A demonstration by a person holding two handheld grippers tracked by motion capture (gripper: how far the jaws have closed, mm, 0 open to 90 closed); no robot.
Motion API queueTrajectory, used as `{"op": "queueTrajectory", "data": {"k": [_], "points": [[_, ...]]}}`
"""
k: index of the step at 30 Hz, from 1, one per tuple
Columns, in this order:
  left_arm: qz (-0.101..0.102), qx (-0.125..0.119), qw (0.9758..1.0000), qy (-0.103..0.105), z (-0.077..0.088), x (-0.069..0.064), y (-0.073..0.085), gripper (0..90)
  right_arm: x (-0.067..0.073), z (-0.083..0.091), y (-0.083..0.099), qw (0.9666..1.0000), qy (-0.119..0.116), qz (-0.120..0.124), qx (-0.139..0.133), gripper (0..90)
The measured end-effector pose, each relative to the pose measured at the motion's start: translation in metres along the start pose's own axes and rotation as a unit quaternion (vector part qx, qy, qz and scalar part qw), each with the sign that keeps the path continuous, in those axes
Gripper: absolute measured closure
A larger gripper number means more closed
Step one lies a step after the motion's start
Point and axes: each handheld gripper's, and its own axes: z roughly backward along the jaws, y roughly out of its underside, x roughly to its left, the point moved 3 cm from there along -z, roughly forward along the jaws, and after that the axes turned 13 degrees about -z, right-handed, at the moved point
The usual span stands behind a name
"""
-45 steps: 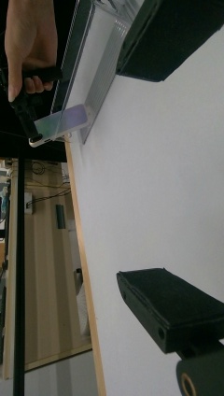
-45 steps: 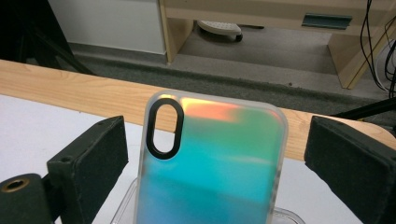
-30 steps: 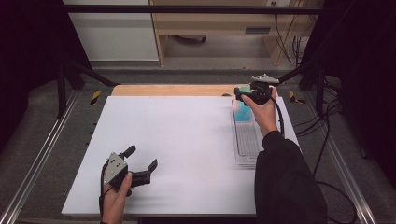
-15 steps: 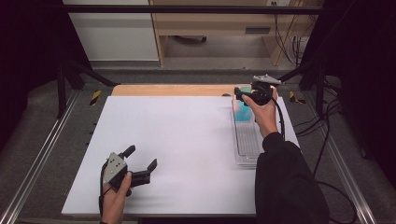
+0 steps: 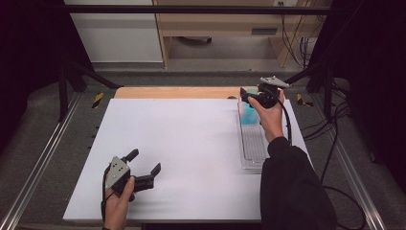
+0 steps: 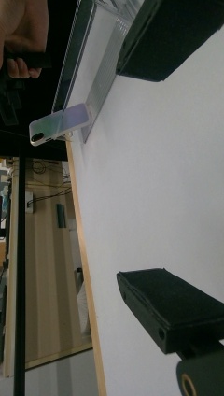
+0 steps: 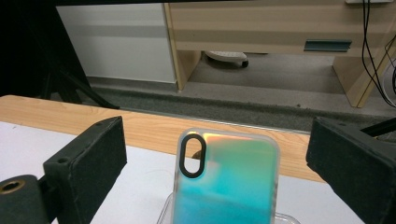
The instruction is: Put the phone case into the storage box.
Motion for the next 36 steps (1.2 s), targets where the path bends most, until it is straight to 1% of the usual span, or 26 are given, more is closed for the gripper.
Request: {"op": "queueTrajectory", "data": {"k": [9, 16, 19, 22, 26, 30, 36], "points": [[0.001, 0.001, 1.0000, 0.000, 0.000, 0.000, 0.000, 2.0, 0.002, 0.000, 0.000, 1.0000, -0.002, 0.001, -0.003, 4.9], [0.002, 0.000, 1.0000, -0.001, 0.000, 0.001, 0.000, 2.0, 0.003, 0.001, 0.000, 1.0000, -0.001, -0.003, -0.002, 4.0], [0.002, 0.001, 1.0000, 0.000, 0.000, 0.001, 0.001, 2.0, 0.005, 0.001, 0.000, 1.0000, 0.001, -0.001, -0.002, 4.0], [0.001, 0.001, 1.0000, -0.001, 0.000, 0.001, 0.001, 2.0, 0.006, 0.002, 0.001, 1.0000, 0.003, -0.009, 0.004, 3.9], [0.000, 0.002, 1.0000, 0.000, 0.000, 0.001, 0.001, 1.9, 0.008, 0.005, 0.000, 1.0000, -0.002, -0.006, 0.003, 3.7], [0.001, 0.003, 1.0000, 0.000, -0.001, 0.001, 0.001, 1.9, 0.011, 0.009, -0.001, 0.9999, -0.009, -0.012, 0.001, 3.7], [0.000, 0.003, 1.0000, -0.001, 0.000, 0.001, 0.001, 2.0, 0.017, 0.015, -0.003, 0.9998, -0.020, -0.008, 0.000, 3.8]]}}
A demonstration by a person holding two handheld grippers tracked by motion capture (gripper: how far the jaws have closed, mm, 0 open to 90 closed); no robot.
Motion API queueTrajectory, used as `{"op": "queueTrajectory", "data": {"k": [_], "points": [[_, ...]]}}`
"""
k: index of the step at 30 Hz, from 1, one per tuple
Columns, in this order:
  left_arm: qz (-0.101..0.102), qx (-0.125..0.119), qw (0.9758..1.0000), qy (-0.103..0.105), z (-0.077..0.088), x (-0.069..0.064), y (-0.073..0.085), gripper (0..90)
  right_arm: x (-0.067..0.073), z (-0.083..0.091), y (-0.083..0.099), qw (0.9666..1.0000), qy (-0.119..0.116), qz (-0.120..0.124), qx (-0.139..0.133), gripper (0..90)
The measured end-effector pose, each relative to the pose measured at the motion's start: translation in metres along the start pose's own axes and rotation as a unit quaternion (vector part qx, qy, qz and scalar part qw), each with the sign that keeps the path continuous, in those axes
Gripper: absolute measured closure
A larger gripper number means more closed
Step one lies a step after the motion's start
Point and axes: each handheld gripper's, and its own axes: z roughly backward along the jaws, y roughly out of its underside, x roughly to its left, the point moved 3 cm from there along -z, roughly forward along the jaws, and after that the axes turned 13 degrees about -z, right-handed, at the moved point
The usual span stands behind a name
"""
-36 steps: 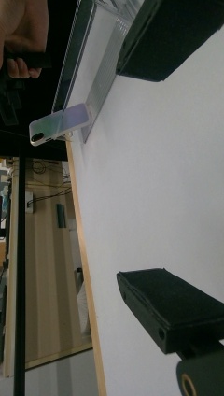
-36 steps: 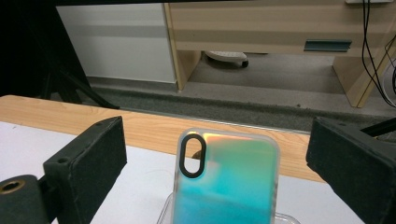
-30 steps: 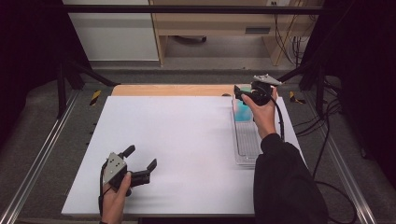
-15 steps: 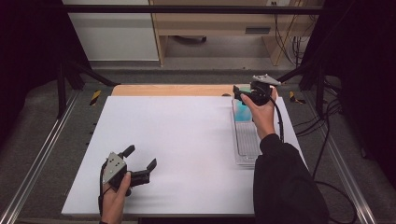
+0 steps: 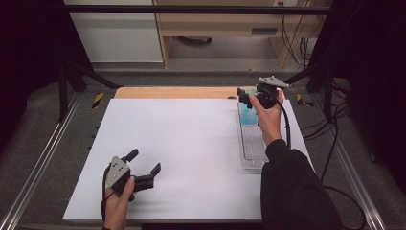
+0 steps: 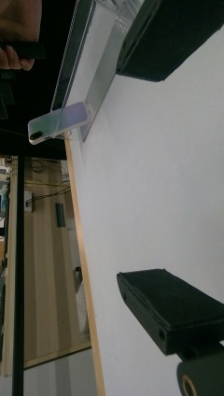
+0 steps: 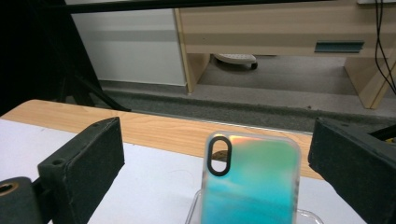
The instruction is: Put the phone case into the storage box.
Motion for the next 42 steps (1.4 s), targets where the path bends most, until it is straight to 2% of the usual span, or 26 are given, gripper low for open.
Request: {"op": "queueTrajectory", "data": {"k": [11, 25, 27, 34, 42], "points": [[-0.002, 0.001, 1.0000, 0.000, -0.001, -0.002, 0.000, 1.9, 0.006, 0.009, 0.001, 0.9998, -0.018, 0.004, 0.005, 4.1], [-0.003, 0.001, 1.0000, 0.000, -0.001, -0.002, 0.000, 1.9, 0.010, 0.027, 0.001, 0.9995, -0.029, 0.007, -0.003, 4.3], [-0.002, 0.002, 1.0000, 0.000, -0.001, -0.002, 0.000, 1.9, 0.011, 0.030, 0.001, 0.9996, -0.024, 0.014, -0.006, 5.0], [-0.005, 0.004, 1.0000, 0.003, -0.002, -0.003, 0.000, 1.9, 0.013, 0.038, 0.004, 0.9993, -0.035, 0.011, -0.004, 4.9], [-0.006, 0.006, 1.0000, 0.002, 0.000, -0.002, 0.001, 1.8, 0.018, 0.060, 0.007, 0.9991, -0.040, 0.013, -0.003, 4.2]]}}
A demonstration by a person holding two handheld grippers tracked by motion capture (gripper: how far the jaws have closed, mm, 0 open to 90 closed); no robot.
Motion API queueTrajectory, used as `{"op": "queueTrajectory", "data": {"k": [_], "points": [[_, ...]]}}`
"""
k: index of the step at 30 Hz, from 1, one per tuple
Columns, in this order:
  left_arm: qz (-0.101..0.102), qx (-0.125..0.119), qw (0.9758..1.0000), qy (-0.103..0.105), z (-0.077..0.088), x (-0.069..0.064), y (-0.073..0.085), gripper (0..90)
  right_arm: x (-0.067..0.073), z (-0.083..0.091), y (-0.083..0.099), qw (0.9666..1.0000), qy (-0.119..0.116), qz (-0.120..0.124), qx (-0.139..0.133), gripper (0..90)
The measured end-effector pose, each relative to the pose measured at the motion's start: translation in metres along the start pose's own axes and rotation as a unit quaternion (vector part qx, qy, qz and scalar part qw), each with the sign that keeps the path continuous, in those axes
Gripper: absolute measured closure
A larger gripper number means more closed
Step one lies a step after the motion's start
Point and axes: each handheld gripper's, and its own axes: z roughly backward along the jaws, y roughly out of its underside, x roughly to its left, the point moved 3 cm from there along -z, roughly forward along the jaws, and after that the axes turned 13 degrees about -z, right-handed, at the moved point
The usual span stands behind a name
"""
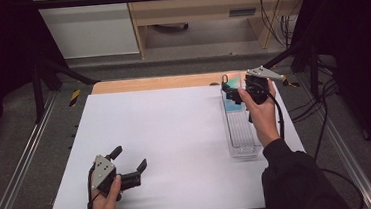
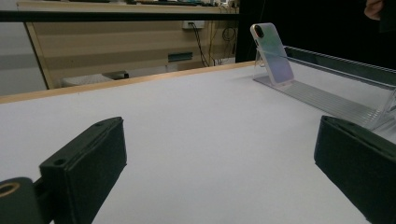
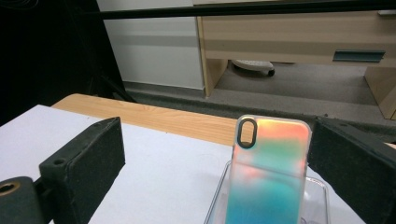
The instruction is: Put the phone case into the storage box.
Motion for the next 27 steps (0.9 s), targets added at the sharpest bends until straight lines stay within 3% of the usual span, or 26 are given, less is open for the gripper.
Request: {"op": "queueTrajectory", "data": {"k": [9, 12, 27], "points": [[0.005, 0.002, 1.0000, 0.000, -0.002, 0.001, 0.001, 1.5, 0.003, 0.021, -0.002, 0.9998, -0.013, 0.011, 0.005, 3.9], [0.005, 0.004, 1.0000, 0.002, -0.004, 0.000, 0.001, 1.5, 0.002, 0.025, -0.001, 0.9999, -0.008, 0.011, 0.006, 4.3], [0.004, 0.004, 1.0000, 0.005, -0.004, -0.002, 0.001, 1.4, 0.005, 0.039, 0.000, 0.9995, -0.029, 0.010, 0.005, 3.8]]}}
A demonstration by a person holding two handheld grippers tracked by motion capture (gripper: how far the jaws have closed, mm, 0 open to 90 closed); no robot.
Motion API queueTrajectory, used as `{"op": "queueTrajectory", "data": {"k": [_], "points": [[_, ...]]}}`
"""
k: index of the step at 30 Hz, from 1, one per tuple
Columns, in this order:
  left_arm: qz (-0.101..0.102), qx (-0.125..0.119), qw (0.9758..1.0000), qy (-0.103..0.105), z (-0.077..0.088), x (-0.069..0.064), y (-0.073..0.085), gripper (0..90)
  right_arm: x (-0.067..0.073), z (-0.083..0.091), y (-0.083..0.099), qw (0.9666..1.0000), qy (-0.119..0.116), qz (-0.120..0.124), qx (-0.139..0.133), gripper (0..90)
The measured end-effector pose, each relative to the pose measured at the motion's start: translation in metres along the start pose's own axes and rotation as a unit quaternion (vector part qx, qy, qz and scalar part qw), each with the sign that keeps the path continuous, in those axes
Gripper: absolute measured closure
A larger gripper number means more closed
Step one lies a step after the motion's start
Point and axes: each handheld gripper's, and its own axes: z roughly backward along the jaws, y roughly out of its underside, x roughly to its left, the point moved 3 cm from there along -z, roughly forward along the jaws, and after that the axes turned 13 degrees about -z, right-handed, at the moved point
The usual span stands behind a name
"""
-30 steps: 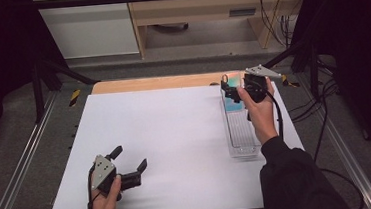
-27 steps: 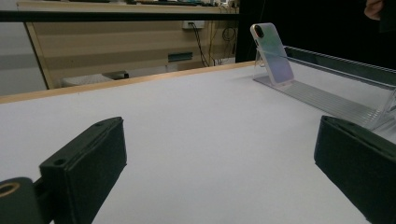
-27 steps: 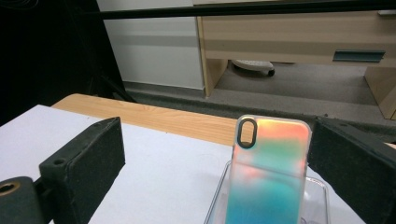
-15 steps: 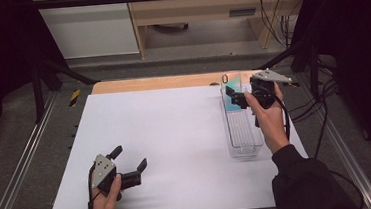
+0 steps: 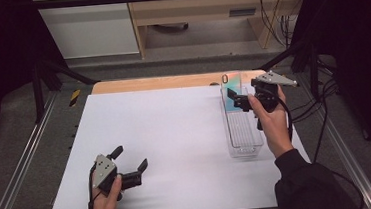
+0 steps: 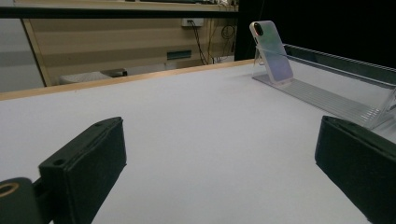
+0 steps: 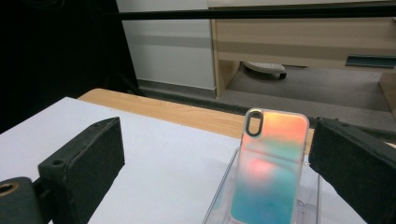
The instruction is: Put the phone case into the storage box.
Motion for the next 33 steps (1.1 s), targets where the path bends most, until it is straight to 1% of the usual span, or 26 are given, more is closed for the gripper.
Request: {"op": "queueTrajectory", "data": {"k": [4, 9, 14, 19, 33], "points": [[0.002, 0.001, 1.0000, -0.002, 0.001, 0.001, 0.000, 1.4, 0.001, 0.006, 0.000, 1.0000, -0.006, 0.000, 0.002, 3.6], [0.008, 0.001, 0.9999, -0.009, 0.003, 0.005, 0.001, 1.2, 0.001, 0.015, 0.000, 0.9999, -0.013, -0.005, -0.004, 3.4], [0.013, 0.000, 0.9998, -0.016, 0.005, 0.010, 0.002, 1.1, -0.001, 0.021, 0.000, 0.9998, -0.016, -0.010, -0.007, 3.3], [0.014, 0.001, 0.9997, -0.018, 0.006, 0.011, 0.002, 1.1, -0.003, 0.026, 0.001, 0.9998, -0.016, -0.010, -0.009, 3.4], [0.012, 0.002, 0.9998, -0.016, 0.005, 0.010, 0.002, 1.1, -0.011, 0.037, 0.007, 0.9999, -0.008, -0.013, -0.005, 3.5]]}}
